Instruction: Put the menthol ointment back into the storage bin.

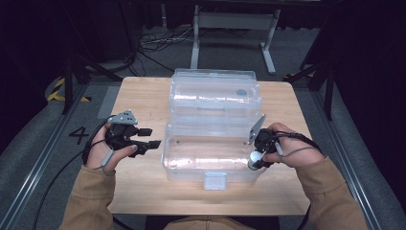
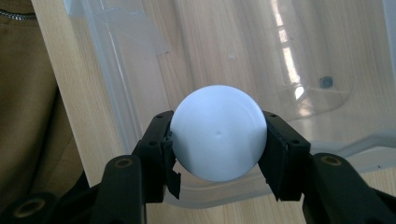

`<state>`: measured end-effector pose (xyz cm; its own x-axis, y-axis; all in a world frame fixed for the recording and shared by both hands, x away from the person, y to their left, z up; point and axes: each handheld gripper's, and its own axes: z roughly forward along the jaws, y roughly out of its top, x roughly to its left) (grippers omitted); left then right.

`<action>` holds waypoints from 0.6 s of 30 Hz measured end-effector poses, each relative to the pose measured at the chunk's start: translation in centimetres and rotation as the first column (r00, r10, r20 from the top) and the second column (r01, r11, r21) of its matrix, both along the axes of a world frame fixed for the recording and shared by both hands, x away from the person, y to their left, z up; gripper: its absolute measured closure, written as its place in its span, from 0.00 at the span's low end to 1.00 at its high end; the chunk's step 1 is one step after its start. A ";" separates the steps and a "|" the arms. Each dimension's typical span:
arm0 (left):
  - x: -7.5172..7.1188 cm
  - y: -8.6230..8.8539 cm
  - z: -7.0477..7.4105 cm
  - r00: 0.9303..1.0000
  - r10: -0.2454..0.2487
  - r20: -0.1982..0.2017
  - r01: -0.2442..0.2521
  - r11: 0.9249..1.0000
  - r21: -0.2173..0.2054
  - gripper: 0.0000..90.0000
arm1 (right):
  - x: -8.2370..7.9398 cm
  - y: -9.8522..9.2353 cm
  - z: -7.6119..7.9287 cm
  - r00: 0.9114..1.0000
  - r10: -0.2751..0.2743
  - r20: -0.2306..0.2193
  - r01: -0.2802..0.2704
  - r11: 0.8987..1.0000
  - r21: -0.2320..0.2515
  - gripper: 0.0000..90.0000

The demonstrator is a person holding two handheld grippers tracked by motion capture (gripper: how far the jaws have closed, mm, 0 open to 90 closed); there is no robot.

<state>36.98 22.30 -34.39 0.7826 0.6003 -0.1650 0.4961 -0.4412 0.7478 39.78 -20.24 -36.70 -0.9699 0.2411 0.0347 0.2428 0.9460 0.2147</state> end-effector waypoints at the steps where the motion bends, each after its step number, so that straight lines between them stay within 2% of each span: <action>1: 0.0 0.0 0.0 1.000 0.003 -0.001 -0.003 1.000 -0.001 0.46 | 0.0 0.0 -0.1 1.000 0.003 0.001 -0.003 1.000 0.001 0.56; 18: 0.0 0.0 0.0 1.000 0.002 -0.005 -0.002 1.000 0.001 0.46 | 0.2 0.4 -1.4 1.000 0.013 -0.005 -0.013 0.999 -0.031 0.56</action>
<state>37.00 22.33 -34.44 0.7804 0.6023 -0.1680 0.5006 -0.4408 0.7450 40.00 -19.86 -38.10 -0.9728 0.2294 0.0317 0.2312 0.9552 0.1845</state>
